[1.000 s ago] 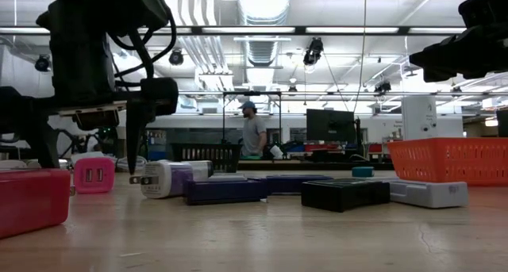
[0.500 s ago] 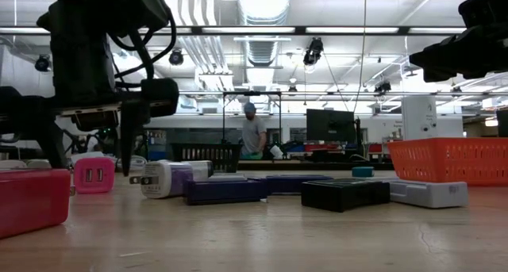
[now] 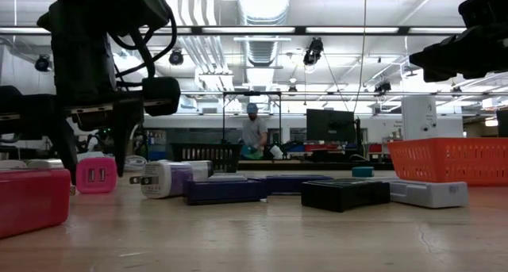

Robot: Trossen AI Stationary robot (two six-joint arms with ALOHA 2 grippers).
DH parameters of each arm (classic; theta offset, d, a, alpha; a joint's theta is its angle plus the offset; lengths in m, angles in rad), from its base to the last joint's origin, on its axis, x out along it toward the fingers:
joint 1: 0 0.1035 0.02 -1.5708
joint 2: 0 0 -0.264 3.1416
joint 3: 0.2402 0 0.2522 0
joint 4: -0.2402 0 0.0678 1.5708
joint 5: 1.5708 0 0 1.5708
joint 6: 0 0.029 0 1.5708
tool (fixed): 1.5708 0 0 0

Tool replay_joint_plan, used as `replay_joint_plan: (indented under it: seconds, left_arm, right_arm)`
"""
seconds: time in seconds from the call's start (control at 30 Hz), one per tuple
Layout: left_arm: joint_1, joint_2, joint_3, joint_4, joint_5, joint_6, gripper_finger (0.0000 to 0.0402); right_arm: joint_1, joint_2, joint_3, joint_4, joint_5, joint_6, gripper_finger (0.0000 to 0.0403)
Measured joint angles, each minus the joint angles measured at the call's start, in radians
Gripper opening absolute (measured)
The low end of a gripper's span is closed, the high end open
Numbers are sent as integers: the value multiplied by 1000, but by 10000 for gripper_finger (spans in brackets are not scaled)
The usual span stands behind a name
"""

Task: Pick & Place Office items
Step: Put the middle pink charger adapter in the black bin

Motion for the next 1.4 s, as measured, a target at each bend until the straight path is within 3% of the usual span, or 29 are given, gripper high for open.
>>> replay_joint_plan:
  seconds: [0.47, 0.7, 0.87, 1.17, 1.4]
  left_arm:
    - [0, -52, 32, 1, 12, 19, 166]
    - [7, -57, 125, -164, -65, 99, 167]
    - [35, -57, 225, -286, -208, 303, 167]
    - [84, -57, 320, -305, -530, 959, 167]
    - [107, -57, 328, -271, -573, 1217, 167]
  right_arm:
    - [0, 0, 0, 0, 0, 0, 8]
    - [0, 0, 0, 0, -1, 0, 9]
    - [0, 0, 0, 0, -1, 0, 9]
    - [0, 0, 0, 0, -1, 0, 9]
    - [0, 0, 0, 0, 0, 0, 9]
